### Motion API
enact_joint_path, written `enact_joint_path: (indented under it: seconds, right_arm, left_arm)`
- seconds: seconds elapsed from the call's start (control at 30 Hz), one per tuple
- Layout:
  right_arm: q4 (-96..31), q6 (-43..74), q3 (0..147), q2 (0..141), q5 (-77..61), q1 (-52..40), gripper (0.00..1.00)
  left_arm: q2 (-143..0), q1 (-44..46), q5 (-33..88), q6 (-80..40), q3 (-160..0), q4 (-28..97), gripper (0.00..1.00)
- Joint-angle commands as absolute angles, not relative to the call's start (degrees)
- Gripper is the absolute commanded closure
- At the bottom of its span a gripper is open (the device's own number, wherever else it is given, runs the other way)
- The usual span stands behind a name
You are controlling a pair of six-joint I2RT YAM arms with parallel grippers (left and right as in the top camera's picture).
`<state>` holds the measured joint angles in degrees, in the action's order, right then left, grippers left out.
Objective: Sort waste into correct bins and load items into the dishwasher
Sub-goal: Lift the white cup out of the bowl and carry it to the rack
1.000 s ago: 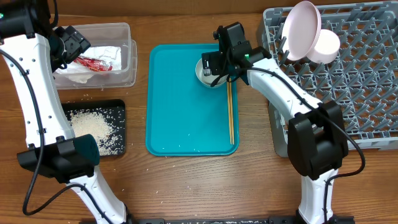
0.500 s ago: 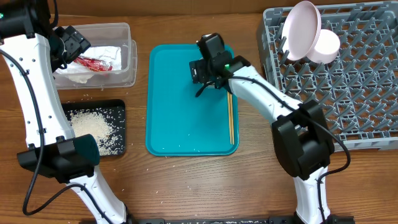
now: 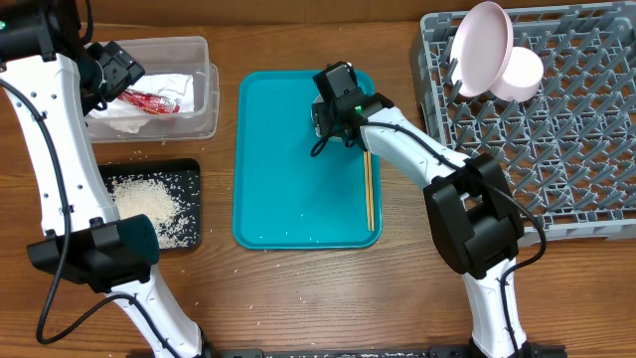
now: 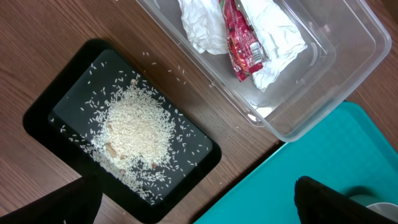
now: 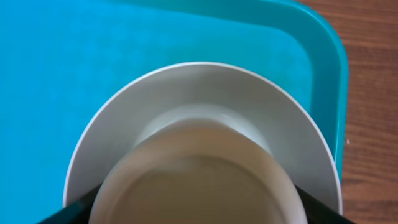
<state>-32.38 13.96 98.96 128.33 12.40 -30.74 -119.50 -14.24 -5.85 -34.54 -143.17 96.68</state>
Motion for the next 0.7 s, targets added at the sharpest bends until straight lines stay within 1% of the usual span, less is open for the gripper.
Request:
enact_joint_path:
  seconds: [0.0,0.23,0.4,0.53,0.67]
  right_arm:
    - [-33.34,15.62,102.17,127.26,11.53,-30.35,0.35]
    - [-36.21,16.6,104.03,120.6,11.53,-29.65,0.36]
    - [-39.48,16.6,106.37,112.97,11.53,-25.98,0.35]
    - [-42.24,16.58,107.02,105.41,11.55,-19.86,0.35]
    - [-46.78,16.58,107.02,97.58,11.53,-9.08,0.34]
  left_arm:
    - [-118.85,-13.85,-6.37,-34.28,-143.02,96.79,0.0]
    - [-118.85,-13.85,-6.37,-34.28,-143.02,96.79,0.0]
    - [-118.85,-13.85,-6.37,-34.28,-143.02,96.79,0.0]
    - [-118.85,-13.85,-6.37,-34.28,-143.02,96.79,0.0]
    - [-118.85,-13.85,-6.37,-34.28,-143.02,96.79,0.0]
